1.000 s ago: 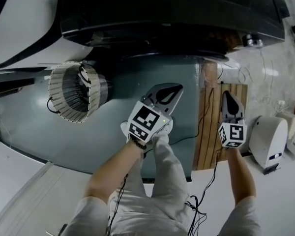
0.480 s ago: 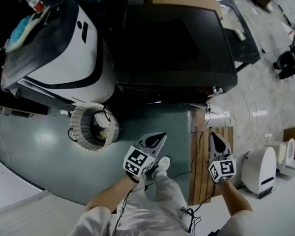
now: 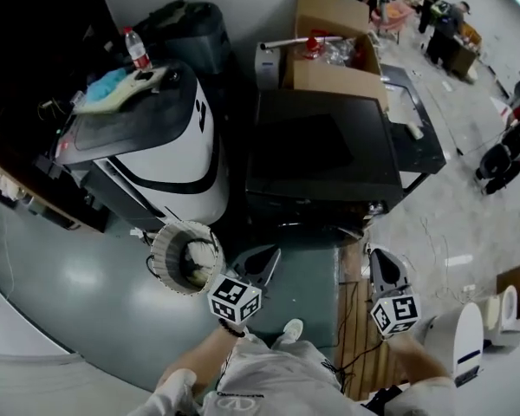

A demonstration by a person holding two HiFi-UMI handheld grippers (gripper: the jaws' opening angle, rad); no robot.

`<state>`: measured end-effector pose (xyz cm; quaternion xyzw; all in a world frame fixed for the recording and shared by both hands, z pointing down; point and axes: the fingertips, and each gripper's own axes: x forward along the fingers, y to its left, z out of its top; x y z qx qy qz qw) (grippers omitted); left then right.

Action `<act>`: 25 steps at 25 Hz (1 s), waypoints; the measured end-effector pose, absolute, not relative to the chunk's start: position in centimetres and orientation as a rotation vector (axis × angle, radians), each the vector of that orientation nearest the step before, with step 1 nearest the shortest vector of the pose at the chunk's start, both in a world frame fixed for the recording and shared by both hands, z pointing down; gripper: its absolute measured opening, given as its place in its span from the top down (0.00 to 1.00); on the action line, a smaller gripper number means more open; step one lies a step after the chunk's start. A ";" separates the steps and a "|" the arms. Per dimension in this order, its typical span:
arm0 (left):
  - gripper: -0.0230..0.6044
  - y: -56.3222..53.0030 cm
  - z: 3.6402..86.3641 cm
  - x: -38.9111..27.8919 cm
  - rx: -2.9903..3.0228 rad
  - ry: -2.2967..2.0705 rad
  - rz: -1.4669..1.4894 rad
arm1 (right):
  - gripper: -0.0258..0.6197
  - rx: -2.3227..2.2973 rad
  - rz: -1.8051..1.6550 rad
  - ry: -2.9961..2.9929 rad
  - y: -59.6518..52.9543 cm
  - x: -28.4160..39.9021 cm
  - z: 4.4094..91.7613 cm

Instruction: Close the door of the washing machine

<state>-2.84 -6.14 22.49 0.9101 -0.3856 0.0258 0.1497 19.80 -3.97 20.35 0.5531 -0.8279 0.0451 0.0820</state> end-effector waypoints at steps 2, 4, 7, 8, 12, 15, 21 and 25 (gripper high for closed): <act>0.96 -5.8 20.2 -4.3 2.628 -1.152 0.030 | 0.94 1.662 0.112 -2.492 -3.5 19.2 18.8; 0.96 -5.2 18.2 -5.2 2.656 -1.175 0.000 | 0.94 1.691 0.094 -2.516 -2.9 18.9 17.2; 0.96 -4.4 15.5 -5.9 2.704 -1.197 -0.032 | 0.94 1.719 0.068 -2.555 -1.8 18.6 14.4; 0.96 -4.2 14.6 -6.1 2.715 -1.206 -0.048 | 0.94 1.728 0.055 -2.567 -1.4 18.6 13.5; 0.96 -3.1 11.8 -7.1 2.751 -1.250 -0.108 | 0.94 1.763 -0.013 -2.604 0.0 18.8 10.1; 0.96 -2.2 10.6 -7.9 2.774 -1.280 -0.130 | 0.94 1.785 -0.067 -2.615 1.1 19.2 8.4; 0.96 -1.2 9.4 -8.9 2.779 -1.339 -0.175 | 0.94 1.896 -0.102 -2.609 2.2 22.0 7.1; 0.96 -1.0 8.3 -9.7 2.791 -1.381 -0.198 | 0.94 1.937 -0.130 -2.606 2.4 22.8 6.6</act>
